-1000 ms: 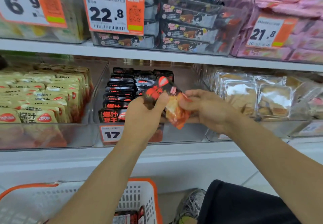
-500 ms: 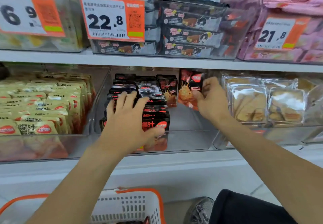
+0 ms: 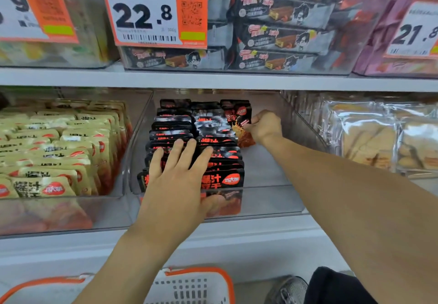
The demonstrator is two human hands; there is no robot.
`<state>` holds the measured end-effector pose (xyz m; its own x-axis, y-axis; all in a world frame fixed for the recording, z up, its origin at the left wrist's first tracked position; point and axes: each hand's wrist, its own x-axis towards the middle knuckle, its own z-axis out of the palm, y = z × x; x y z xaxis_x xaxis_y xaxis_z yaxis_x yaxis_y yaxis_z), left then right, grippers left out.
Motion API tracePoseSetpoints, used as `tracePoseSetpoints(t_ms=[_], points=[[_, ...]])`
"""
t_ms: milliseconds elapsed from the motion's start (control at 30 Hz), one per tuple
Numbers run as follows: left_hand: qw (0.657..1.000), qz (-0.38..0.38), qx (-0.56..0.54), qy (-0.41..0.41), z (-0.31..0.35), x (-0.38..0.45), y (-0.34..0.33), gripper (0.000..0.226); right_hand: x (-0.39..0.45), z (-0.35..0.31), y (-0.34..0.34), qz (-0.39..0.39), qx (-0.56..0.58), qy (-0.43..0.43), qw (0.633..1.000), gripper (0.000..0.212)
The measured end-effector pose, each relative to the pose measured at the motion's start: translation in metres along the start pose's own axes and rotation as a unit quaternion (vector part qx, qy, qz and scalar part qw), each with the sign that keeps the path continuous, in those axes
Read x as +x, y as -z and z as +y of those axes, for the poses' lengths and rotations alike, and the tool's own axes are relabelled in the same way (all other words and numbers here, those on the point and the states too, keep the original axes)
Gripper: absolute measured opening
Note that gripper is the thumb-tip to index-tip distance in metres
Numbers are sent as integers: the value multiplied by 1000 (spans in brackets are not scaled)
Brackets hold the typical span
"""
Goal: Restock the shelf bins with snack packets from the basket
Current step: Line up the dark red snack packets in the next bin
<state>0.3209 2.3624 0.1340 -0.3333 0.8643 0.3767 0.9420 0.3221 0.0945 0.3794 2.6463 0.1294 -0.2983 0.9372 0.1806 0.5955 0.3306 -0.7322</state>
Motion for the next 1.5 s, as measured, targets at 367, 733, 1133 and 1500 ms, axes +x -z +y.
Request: tracePoseSetpoints(t_ms=[367,733,1133,1500], points=[[998,-17,-60,1,11,1,13,89,-27,-9,28,28,-7,47,998,22],[946,-74,-269,163,-27,-163,-104,6,-295,0,8,-340,42,254,905,12],[779,-572,-161,200,-60,-352,-200,33,-435,146,-169,-750,-318,61,577,46],[775,-499,-219,320,-57,-329,-196,34,-416,143,-157,-670,-296,-23,681,14]])
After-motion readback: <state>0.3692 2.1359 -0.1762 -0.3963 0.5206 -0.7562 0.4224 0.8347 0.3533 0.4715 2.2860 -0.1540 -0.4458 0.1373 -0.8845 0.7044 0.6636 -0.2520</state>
